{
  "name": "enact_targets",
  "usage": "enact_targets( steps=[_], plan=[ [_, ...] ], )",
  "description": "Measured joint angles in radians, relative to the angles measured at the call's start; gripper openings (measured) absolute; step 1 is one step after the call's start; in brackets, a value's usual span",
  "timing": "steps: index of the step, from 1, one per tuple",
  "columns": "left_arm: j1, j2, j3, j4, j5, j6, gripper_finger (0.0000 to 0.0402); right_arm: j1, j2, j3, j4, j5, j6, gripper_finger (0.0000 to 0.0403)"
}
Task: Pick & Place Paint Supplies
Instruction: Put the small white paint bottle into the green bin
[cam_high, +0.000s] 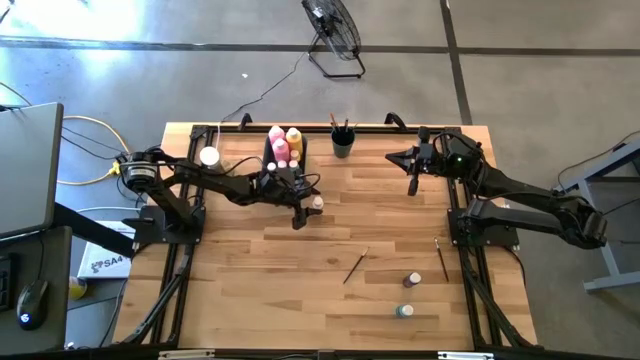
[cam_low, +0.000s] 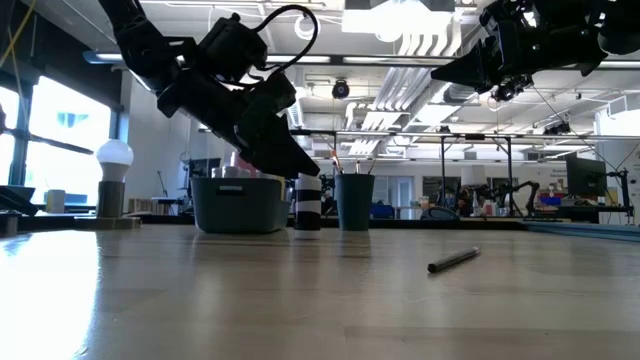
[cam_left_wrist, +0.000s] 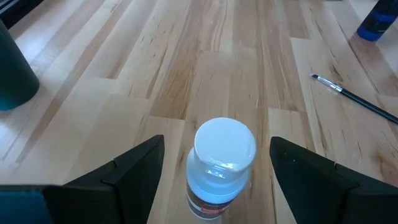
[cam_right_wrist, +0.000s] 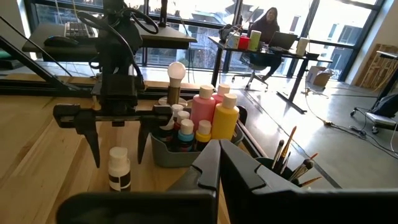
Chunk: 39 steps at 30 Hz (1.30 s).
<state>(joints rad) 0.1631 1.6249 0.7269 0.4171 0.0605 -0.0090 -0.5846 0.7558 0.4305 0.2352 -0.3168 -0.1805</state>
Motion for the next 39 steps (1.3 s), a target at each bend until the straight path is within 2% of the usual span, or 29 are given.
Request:
enact_targets(
  steps=[24,39],
  plan=[
    [0.000,0.000,0.000,0.000,-0.023,0.000,0.0286,0.000,0.000,0.000,0.000,0.000,0.000,0.0002],
    [0.000,0.000,0.000,0.000,-0.023,0.000,0.0177,0.000,0.000,0.000,0.000,0.000,0.000,0.0002]
  ],
)
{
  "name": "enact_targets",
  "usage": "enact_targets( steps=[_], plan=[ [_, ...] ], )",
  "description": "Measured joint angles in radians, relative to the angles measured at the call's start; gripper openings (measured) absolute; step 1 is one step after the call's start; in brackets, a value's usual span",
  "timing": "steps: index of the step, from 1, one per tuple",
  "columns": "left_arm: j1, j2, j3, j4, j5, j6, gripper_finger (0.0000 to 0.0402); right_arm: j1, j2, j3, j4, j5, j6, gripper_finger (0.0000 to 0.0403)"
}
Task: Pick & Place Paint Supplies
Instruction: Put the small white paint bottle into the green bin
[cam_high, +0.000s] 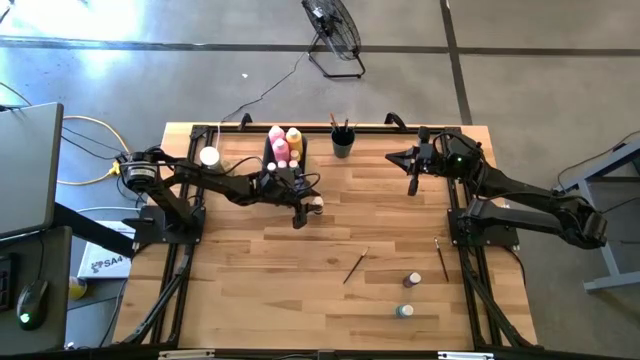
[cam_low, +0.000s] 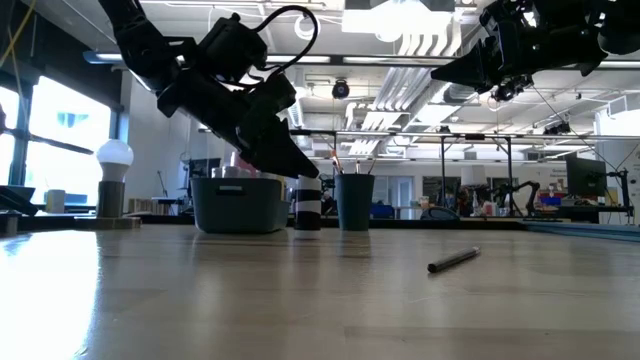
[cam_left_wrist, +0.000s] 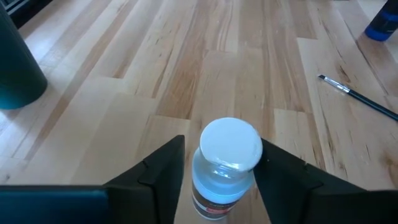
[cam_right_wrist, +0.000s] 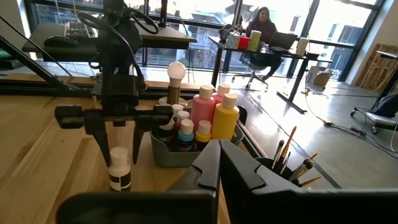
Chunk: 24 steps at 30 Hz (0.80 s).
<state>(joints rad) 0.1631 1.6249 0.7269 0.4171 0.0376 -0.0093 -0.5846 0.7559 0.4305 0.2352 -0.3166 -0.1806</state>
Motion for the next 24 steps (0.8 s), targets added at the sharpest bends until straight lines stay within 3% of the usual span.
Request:
enact_targets(
  steps=[15,24],
  plan=[
    [0.000,0.000,0.000,0.001,0.000,-0.052,0.0132,0.000,0.000,0.000,0.000,0.000,0.000,0.0002],
    [0.000,0.000,0.000,0.001,0.000,-0.060,0.0126,0.000,0.000,0.000,0.000,0.000,0.000,0.0002]
  ],
)
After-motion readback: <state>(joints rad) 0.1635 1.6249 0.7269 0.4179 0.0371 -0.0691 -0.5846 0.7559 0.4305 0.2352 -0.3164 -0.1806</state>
